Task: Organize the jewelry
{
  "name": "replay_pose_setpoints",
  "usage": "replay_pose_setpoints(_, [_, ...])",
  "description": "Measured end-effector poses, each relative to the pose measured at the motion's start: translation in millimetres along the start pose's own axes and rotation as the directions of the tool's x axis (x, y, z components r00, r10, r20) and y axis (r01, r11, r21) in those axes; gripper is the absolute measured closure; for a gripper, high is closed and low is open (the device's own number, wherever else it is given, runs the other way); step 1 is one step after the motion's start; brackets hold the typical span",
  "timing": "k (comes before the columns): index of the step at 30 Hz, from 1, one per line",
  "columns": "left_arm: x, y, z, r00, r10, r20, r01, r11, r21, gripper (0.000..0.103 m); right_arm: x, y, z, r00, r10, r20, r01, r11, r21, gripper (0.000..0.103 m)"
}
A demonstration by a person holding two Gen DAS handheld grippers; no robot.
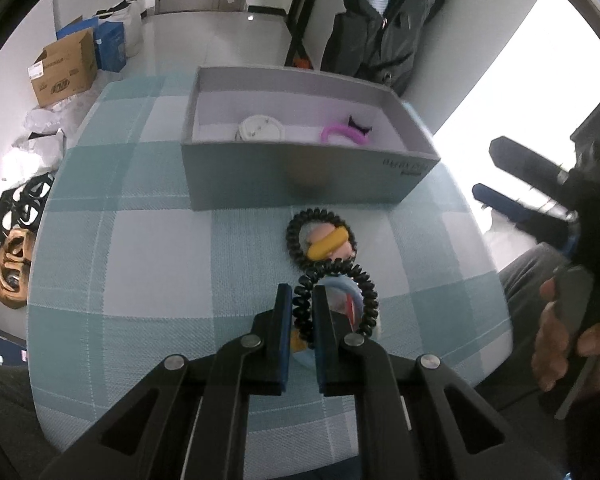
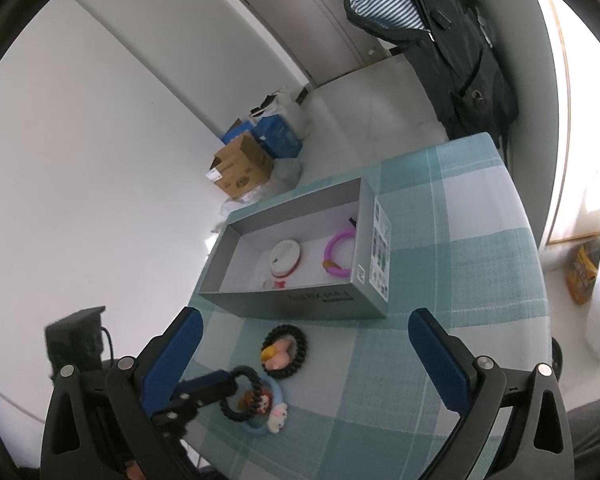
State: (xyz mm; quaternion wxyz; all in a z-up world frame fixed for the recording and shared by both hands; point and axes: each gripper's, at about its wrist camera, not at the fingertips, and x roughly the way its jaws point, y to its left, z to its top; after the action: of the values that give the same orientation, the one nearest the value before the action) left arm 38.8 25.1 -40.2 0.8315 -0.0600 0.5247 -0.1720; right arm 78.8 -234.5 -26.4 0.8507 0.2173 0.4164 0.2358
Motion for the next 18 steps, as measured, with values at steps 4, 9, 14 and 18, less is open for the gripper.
replay_pose_setpoints(4, [-8,3,3,0.999,-0.014,0.032,0.014,1.000,-0.018,0.098,2,-1,-1,1.000,-0.005,-0.009,0.005,1.000,0.003,0.000])
replay_pose_setpoints(9, [-24,15,10,0.996,-0.014,0.092,0.020,0.998,-0.064,0.098,8,4,-8,0.999,0.015,-0.050,-0.016,1.000,-0.015,0.000])
replay_pose_setpoints(14, [-41,30,14,0.985,0.026,0.169,-0.008,0.994,-0.109,0.098,21,27,-25,0.989,0.062,-0.134,-0.077,0.992,-0.104,0.000])
replay_pose_setpoints(18, [-43,39,15,0.978,0.050,0.201,-0.022,0.990,-0.140,0.098,33,51,-41,0.977,0.077,-0.200,-0.118,0.973,-0.199,0.010])
